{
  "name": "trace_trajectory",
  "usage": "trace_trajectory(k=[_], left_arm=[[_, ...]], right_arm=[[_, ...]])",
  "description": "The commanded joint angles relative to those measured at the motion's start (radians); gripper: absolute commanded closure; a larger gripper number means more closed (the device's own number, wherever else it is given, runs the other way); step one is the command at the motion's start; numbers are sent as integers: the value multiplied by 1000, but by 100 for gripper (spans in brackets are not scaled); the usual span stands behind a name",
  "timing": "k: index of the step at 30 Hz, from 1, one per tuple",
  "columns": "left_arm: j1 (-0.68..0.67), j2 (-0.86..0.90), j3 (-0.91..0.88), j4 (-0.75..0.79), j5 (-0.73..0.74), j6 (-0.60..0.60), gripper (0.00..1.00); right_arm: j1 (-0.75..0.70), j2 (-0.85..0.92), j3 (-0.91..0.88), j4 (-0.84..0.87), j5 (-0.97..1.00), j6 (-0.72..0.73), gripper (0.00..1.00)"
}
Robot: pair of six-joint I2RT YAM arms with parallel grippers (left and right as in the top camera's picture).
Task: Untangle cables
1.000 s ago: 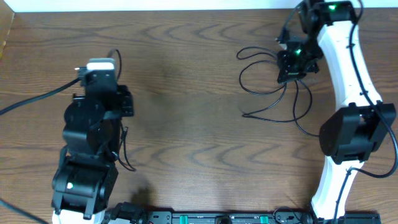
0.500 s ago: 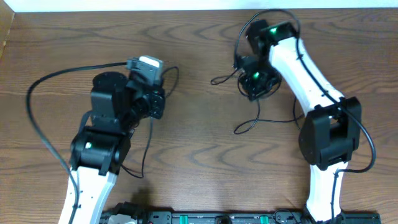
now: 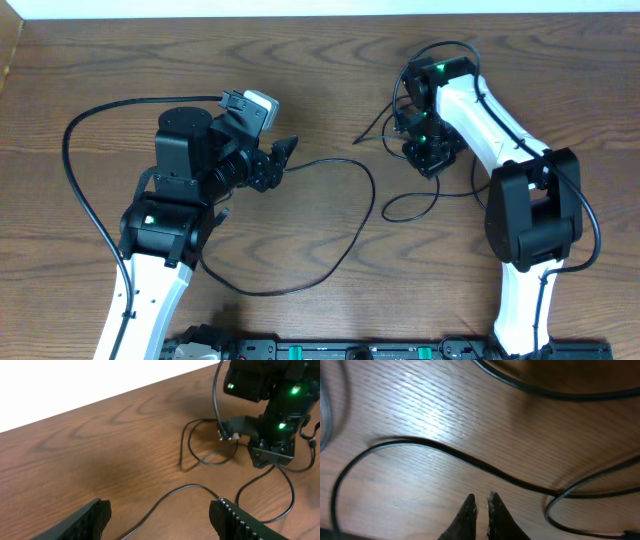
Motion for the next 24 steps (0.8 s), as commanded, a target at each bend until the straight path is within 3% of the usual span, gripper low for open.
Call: trace_trajectory(k=[1, 7, 12, 17, 20, 24], left_arm=[[5, -5, 7, -20, -13, 9, 31], [5, -4, 7, -122, -23, 9, 31], [5, -4, 7, -208, -100, 9, 30], [5, -4, 7, -239, -100, 8, 30], [5, -4, 7, -256, -99, 8, 30], [5, -4, 7, -264, -99, 8, 30]], right_arm=[[-8, 0, -7, 8, 85, 63, 93], [-23, 0, -7, 94, 291, 309, 98], [-69, 0, -7, 225, 220, 383, 78], [-103, 0, -11, 330, 108, 399, 34], [-107, 1, -15, 375, 106, 420, 25], [-108, 4, -16, 409, 57, 423, 24]])
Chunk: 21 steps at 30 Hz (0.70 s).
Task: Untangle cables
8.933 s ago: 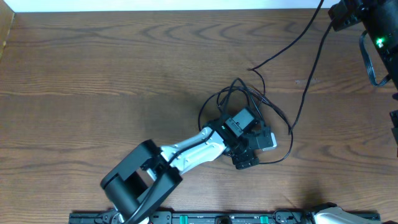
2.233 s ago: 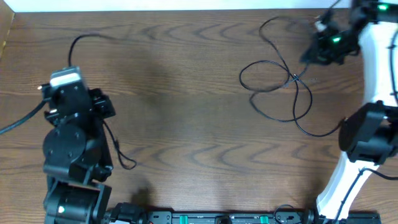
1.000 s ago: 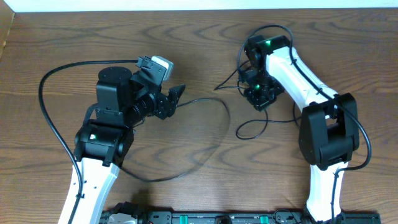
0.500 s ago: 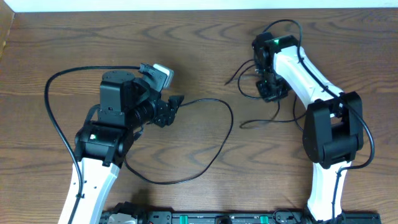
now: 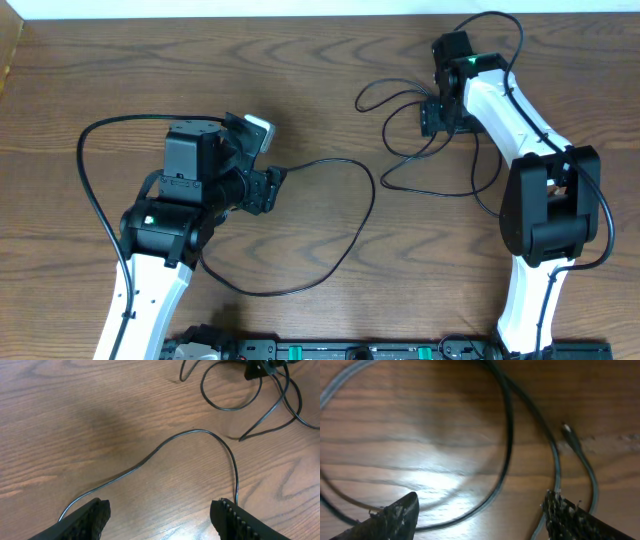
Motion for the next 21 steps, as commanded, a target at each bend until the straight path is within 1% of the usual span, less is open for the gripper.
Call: trace_trajectory(k=[1, 7, 9, 15, 17, 19, 21], left_arm=[[5, -4, 7, -6, -13, 5, 30], [5, -4, 7, -8, -13, 5, 29], [5, -4, 7, -13, -13, 5, 28], [5, -4, 7, -19, -13, 5, 25], [5, -4, 7, -19, -13, 5, 26], [5, -4, 7, -19, -13, 5, 25], [5, -4, 7, -19, -13, 5, 25]], right_arm=[[-1, 6, -7, 19, -67, 52, 25], [3, 9, -52, 30, -79, 265, 29], [5, 9, -83, 44, -76, 304, 29], [-1, 9, -169, 111, -76, 315, 28], [-1, 9, -189, 122, -76, 319, 30], [-1, 9, -209, 140, -77, 322, 40], [0, 9, -226, 161, -80, 322, 62]])
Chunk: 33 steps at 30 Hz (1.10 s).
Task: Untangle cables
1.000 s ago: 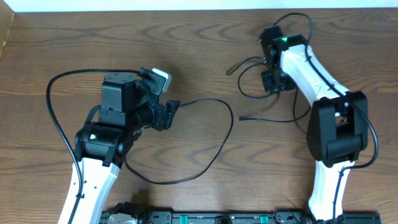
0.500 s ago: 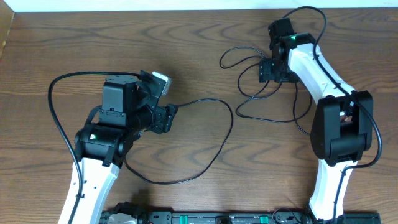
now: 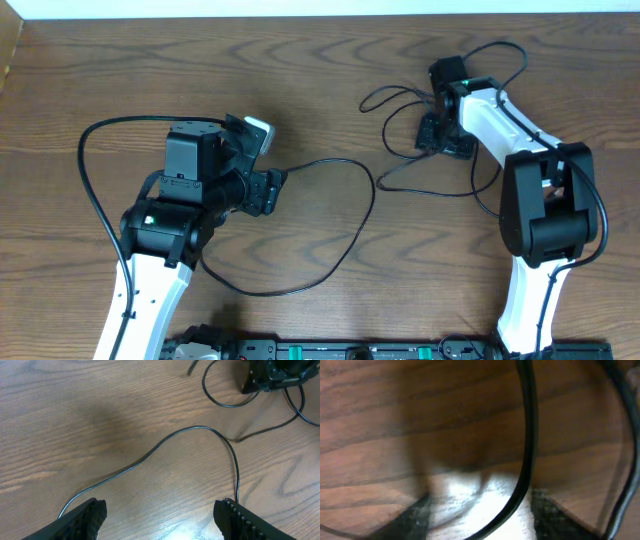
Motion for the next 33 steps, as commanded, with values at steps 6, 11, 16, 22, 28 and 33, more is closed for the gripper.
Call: trace_trajectory(k=[6, 11, 16, 22, 28, 33], left_arm=[[5, -4, 7, -5, -5, 6, 25], [5, -4, 7, -5, 10, 6, 25], [5, -4, 7, -5, 10, 6, 25], [5, -4, 7, -5, 10, 6, 25], [5, -4, 7, -9, 10, 6, 25], [5, -4, 7, -9, 10, 6, 25]], right_arm=[[-5, 10, -47, 80, -12, -19, 99], [-41, -20, 56, -2, -11, -157, 99], [-110, -106, 336, -209, -9, -293, 99], [-224, -178, 713, -375, 129, -376, 99], [-431, -201, 955, -430, 278, -399, 99], [-680, -212, 977, -396, 123, -278, 99]])
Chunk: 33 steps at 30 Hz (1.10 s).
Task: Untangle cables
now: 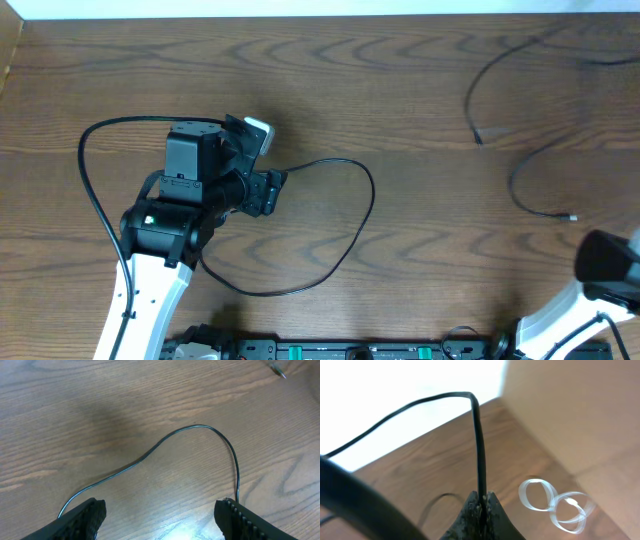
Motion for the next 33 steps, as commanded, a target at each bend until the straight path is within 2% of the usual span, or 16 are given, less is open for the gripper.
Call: trace_trajectory(k=[1, 5, 9, 15, 19, 20, 21, 22, 23, 24, 27, 33], left_arm=[[5, -4, 7, -3, 12, 6, 25], [5, -4, 7, -2, 11, 6, 25], [5, -4, 7, -3, 11, 6, 25], [5, -4, 7, -3, 12, 6, 25], [5, -4, 7, -3, 12, 6, 24], [5, -4, 7, -3, 12, 5, 24], [5, -4, 7, -3, 12, 5, 24], [5, -4, 7, -3, 12, 2, 24], [5, -4, 7, -3, 12, 2, 24], [5, -4, 7, -3, 12, 2, 24], [5, -4, 7, -3, 12, 2, 24], [5, -4, 7, -3, 12, 2, 25]], right_arm=[[-166, 21, 2, 11, -105, 82, 99], [-322, 33, 1, 39, -222, 118, 99], [-428, 46, 1, 48, -228, 175, 99], [-527, 98, 0, 28, -236, 251, 99], [-545, 156, 0, 6, -338, 251, 99], [-545, 169, 0, 0, -360, 251, 89], [-544, 187, 0, -13, -378, 251, 64], [-540, 201, 0, -29, -383, 251, 30], [-537, 212, 0, -41, -383, 251, 12], [-531, 228, 0, -62, -378, 251, 1], [-517, 272, 0, -121, -350, 267, 1], [-484, 349, 0, -304, -314, 472, 1]])
